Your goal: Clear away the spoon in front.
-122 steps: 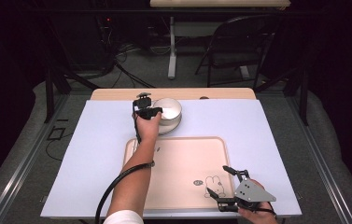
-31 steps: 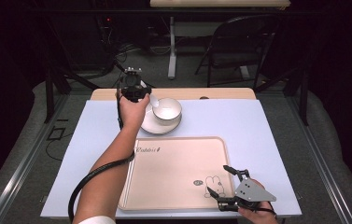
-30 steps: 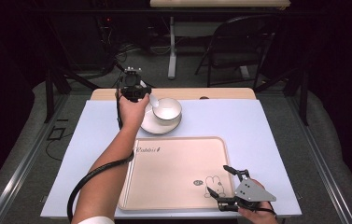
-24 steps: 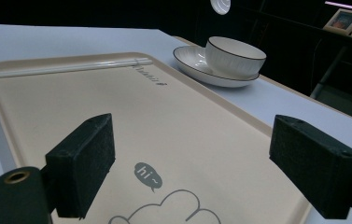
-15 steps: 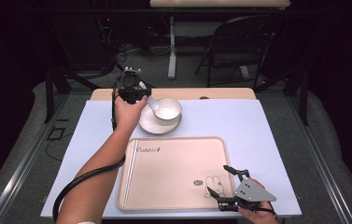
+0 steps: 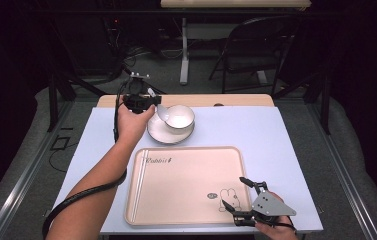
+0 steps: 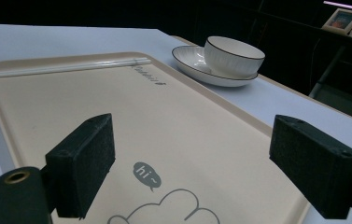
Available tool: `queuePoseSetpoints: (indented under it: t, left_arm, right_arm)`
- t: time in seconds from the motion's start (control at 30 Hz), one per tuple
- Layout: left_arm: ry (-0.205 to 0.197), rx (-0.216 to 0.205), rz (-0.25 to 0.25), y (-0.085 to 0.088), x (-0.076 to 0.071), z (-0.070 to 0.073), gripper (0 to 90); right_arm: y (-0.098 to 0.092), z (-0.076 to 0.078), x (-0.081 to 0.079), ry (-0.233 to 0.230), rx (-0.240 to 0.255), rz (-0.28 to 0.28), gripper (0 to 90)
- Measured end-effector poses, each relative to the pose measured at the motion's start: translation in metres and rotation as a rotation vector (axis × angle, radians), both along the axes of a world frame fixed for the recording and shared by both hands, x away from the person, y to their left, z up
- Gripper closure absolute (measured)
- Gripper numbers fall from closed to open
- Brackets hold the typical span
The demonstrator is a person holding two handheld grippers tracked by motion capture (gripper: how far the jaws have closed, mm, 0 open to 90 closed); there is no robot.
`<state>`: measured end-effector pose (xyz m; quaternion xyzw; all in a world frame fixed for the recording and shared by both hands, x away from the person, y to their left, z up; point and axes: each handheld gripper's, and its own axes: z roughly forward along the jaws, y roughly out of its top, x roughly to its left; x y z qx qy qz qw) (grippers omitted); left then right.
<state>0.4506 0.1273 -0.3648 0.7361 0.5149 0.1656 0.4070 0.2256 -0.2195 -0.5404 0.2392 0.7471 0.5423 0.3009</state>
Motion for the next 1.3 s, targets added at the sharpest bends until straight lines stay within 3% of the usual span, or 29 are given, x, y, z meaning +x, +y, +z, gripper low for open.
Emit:
queuePoseSetpoints:
  t: [0.6,1.03,1.3]
  left_arm:
    - [0.001,0.005,-0.057,0.012,-0.025,0.002,85.1]
    - [0.029,-0.002,-0.087,0.024,-0.049,-0.014,85.1]
    - [0.076,0.003,-0.112,0.034,-0.066,-0.029,85.1]
  right_arm:
    - [0.001,0.000,-0.001,0.010,0.003,-0.006,13.5]
    - [0.001,-0.001,0.000,0.005,-0.005,-0.003,13.5]
    - [0.001,-0.001,-0.001,0.005,-0.009,-0.002,13.5]
